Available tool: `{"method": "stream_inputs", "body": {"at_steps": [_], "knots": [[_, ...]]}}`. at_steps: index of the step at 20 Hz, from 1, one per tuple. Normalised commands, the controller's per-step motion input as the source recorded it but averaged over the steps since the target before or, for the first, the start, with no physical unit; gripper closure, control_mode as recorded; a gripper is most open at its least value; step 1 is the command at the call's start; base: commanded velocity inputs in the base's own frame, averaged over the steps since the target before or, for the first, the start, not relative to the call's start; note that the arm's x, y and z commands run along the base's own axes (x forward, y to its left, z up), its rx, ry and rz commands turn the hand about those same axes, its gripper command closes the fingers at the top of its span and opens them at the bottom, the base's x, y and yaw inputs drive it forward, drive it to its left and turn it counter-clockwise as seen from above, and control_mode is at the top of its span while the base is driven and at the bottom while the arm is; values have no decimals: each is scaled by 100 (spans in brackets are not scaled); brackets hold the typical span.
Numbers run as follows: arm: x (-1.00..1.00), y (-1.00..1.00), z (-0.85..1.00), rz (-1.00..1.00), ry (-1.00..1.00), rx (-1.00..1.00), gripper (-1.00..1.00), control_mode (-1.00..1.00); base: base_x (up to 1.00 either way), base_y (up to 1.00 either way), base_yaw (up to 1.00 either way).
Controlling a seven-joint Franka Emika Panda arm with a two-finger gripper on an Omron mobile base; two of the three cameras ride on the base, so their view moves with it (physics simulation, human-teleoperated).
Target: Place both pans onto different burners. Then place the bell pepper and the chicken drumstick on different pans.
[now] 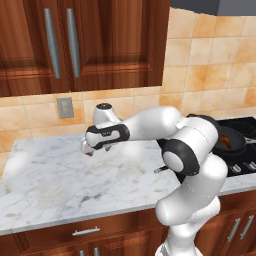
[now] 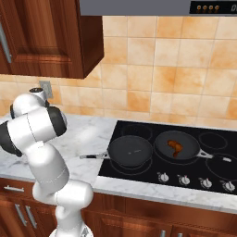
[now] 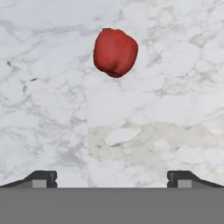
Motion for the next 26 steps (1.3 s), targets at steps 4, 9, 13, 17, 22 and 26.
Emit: {"method": "stream_inputs", "body": {"at_steps": [4,9,13,17,22,26], "knots": [[14,21,-17,7,0,0,-100,-100,0,0,0],[16,5,-12,6,0,0,-100,-100,0,0,0],[20,4,-2,2,0,0,-100,-100,0,0,0],[19,13,-3,0,0,0,-100,-100,0,0,0],[15,12,-7,0,0,0,-100,-100,0,0,0],[19,7,-2,0,0,0,-100,-100,0,0,0]]}}
